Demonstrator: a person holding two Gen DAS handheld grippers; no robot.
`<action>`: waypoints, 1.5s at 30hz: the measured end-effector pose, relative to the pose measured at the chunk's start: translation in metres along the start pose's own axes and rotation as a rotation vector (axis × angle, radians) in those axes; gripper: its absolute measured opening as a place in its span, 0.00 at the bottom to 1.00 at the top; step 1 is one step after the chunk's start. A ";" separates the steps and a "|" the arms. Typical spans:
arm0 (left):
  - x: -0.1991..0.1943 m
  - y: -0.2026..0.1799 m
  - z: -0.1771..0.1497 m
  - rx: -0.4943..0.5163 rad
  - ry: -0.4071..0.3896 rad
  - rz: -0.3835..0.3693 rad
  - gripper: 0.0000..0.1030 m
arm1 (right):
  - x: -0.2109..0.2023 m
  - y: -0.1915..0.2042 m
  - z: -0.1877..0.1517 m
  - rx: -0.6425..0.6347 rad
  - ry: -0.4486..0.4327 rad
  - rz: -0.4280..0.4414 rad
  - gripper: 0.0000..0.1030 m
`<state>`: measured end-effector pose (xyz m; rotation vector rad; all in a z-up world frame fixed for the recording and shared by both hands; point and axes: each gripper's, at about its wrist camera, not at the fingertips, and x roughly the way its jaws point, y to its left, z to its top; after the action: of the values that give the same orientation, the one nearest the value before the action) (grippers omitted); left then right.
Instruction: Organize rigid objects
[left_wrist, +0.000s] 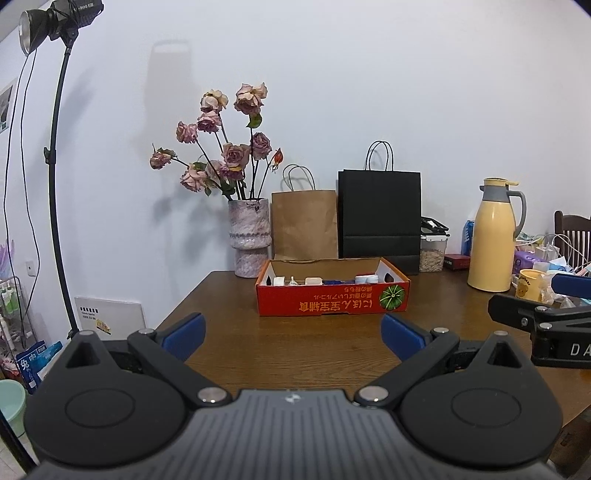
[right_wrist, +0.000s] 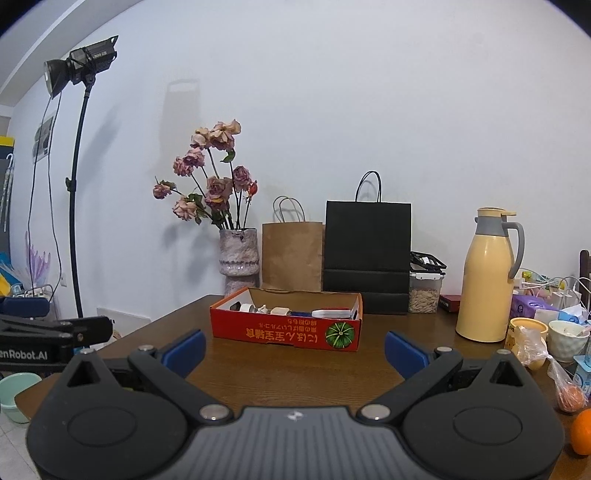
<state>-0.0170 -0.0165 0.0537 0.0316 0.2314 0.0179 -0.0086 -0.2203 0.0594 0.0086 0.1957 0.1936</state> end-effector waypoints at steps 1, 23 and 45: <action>0.000 0.000 0.000 0.001 -0.001 0.000 1.00 | -0.001 0.000 0.000 0.001 -0.002 0.000 1.00; -0.002 -0.002 -0.001 -0.005 0.005 -0.002 1.00 | -0.002 0.002 -0.001 0.001 0.000 -0.001 1.00; -0.003 -0.001 -0.001 -0.005 0.007 -0.002 1.00 | -0.002 0.002 -0.001 0.000 0.001 -0.001 1.00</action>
<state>-0.0207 -0.0176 0.0530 0.0259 0.2383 0.0166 -0.0110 -0.2185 0.0586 0.0082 0.1964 0.1926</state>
